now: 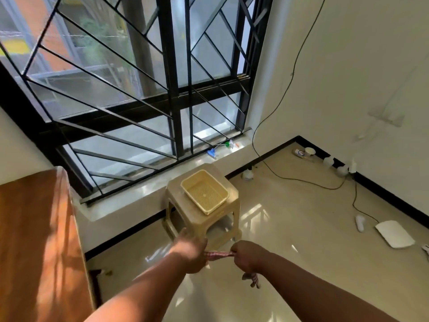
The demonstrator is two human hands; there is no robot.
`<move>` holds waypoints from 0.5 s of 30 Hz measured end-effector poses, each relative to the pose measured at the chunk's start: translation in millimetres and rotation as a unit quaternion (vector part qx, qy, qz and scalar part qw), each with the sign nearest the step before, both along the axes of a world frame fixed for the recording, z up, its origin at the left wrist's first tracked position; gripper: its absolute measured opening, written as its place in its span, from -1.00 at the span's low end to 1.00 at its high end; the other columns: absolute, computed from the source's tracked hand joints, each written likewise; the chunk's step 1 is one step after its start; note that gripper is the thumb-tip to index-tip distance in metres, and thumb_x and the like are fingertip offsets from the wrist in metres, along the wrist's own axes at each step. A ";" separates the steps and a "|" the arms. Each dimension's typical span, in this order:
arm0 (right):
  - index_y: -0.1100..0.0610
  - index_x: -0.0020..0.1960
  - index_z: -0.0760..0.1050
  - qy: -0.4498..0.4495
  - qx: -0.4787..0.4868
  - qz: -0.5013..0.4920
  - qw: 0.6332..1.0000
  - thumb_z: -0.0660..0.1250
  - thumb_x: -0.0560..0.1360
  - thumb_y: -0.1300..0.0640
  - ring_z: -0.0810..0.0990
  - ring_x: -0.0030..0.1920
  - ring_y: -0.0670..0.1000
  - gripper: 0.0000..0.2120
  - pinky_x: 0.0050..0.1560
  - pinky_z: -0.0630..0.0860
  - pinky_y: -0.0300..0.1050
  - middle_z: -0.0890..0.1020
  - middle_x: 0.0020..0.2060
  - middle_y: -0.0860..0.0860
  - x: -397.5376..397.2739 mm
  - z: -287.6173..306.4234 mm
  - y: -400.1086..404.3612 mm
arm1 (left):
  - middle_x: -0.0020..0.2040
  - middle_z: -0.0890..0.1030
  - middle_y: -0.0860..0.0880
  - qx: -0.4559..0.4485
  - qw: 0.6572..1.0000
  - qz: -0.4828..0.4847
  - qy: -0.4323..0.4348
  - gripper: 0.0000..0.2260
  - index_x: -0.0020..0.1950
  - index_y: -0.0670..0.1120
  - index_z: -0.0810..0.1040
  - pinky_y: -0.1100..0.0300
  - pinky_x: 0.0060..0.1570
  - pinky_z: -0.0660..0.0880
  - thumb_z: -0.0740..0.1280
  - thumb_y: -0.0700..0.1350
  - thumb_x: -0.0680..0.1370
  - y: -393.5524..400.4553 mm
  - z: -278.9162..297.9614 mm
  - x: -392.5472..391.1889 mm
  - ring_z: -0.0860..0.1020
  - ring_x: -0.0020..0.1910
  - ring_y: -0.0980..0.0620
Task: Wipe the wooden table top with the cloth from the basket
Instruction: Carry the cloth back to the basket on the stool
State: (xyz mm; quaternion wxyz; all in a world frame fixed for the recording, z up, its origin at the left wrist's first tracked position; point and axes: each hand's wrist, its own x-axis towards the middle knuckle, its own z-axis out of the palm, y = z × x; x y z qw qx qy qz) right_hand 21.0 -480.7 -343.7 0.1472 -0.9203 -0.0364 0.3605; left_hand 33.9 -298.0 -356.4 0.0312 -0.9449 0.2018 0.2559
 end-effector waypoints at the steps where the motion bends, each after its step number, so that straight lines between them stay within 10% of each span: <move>1: 0.22 0.08 0.53 0.000 0.011 -0.008 1.000 0.11 0.49 0.28 0.60 -0.16 0.13 -0.73 -0.28 0.48 -0.15 0.61 -0.01 0.19 13.8 -0.5 1.1 | 0.23 0.53 -0.13 0.005 1.000 0.017 0.002 -0.71 0.23 0.01 0.49 -0.01 0.22 0.40 0.20 0.08 0.57 0.5 -0.3 14.3 0.47 0.21 -0.14; 10: 0.07 0.07 0.58 -0.049 0.118 -0.030 0.991 0.17 0.43 0.30 0.57 -0.04 0.06 -0.68 -0.22 0.43 -0.20 0.61 -0.07 0.04 160.7 -28.4 -0.6 | 0.05 0.63 -0.05 -0.111 0.953 0.279 0.039 -0.76 0.11 -0.05 0.61 0.06 0.05 0.55 0.21 -0.11 0.53 0.7 -37.6 175.1 0.60 0.02 -0.04; 12: 0.00 0.12 0.57 -0.054 0.133 -0.034 0.989 0.19 0.44 0.29 0.56 -0.04 0.04 -0.64 -0.13 0.48 -0.16 0.61 -0.04 0.02 197.8 -37.0 0.5 | -0.08 0.64 -0.08 -0.183 0.900 0.385 0.088 -0.80 0.08 -0.12 0.61 0.09 -0.11 0.58 0.27 -0.11 0.54 -1.1 -48.0 217.6 0.62 -0.13 -0.04; 15: -0.07 0.22 0.53 -0.096 0.143 -0.032 0.985 0.19 0.43 0.30 0.57 -0.01 0.05 -0.54 -0.08 0.51 -0.11 0.62 0.02 0.01 247.5 -44.3 4.9 | -0.37 0.61 -0.06 -0.329 0.734 0.564 0.186 -0.86 -0.26 -0.13 0.65 0.24 -0.42 0.48 0.55 -0.16 0.26 -4.1 -54.0 268.2 0.53 -0.43 0.02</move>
